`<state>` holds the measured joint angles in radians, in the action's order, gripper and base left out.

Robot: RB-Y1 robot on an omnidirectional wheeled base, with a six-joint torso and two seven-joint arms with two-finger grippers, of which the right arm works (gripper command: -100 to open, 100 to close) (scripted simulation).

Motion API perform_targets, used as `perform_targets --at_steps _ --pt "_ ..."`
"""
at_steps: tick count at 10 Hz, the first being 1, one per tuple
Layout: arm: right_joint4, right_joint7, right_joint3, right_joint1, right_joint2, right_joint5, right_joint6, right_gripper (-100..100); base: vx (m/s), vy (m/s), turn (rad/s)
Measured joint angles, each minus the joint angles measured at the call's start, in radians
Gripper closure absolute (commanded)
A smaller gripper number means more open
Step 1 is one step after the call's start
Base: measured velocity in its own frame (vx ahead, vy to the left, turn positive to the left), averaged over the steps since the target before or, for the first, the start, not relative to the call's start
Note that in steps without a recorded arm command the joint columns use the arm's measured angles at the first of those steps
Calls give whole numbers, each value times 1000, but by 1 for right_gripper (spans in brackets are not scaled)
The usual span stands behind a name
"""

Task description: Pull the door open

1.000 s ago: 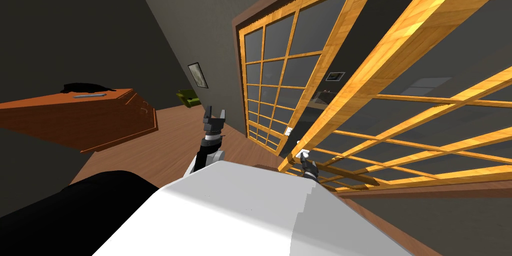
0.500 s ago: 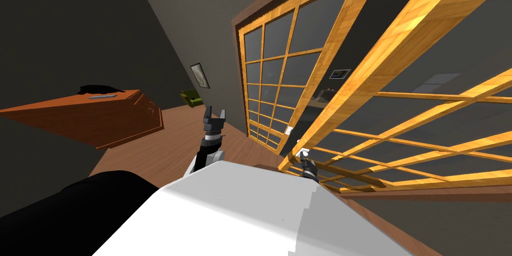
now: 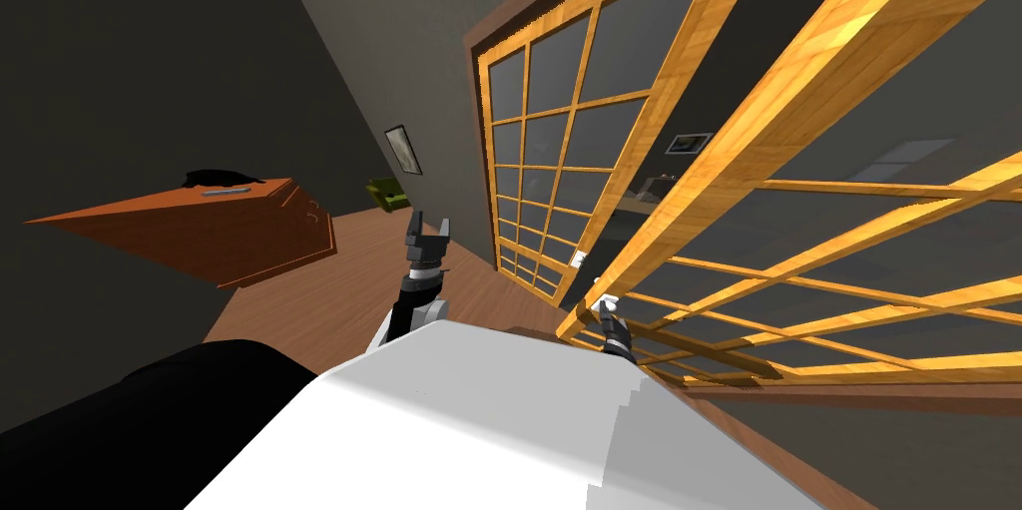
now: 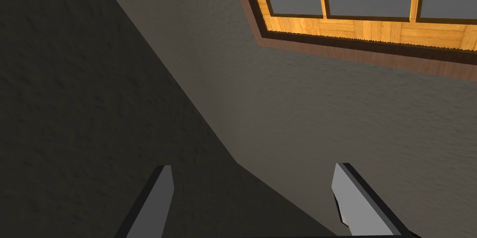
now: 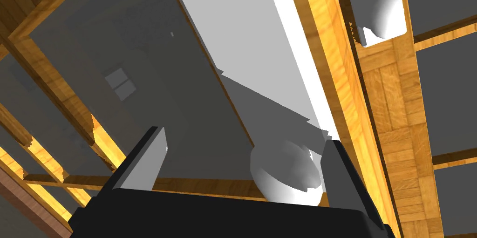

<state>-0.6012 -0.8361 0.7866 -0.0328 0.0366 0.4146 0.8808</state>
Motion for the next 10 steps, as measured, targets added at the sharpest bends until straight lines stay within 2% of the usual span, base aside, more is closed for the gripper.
perform_targets --at_steps 2,3,5,6,7,8,10 --pt "22 40 -11 -11 11 -17 7 100 -29 -10 34" --pt "-15 62 -21 4 -2 -17 -7 100 -29 -7 31" --pt "-8 111 -45 3 6 -43 -6 100 -35 -19 55" --pt "12 133 -51 -2 16 -51 3 100 -32 -16 40" --pt "12 156 -62 -3 16 -62 4 100 -19 -9 36" --pt "3 174 -69 -1 13 -67 0 100 -33 -11 53" --pt "-66 231 -99 28 -3 -75 -33 100 -24 -5 24"
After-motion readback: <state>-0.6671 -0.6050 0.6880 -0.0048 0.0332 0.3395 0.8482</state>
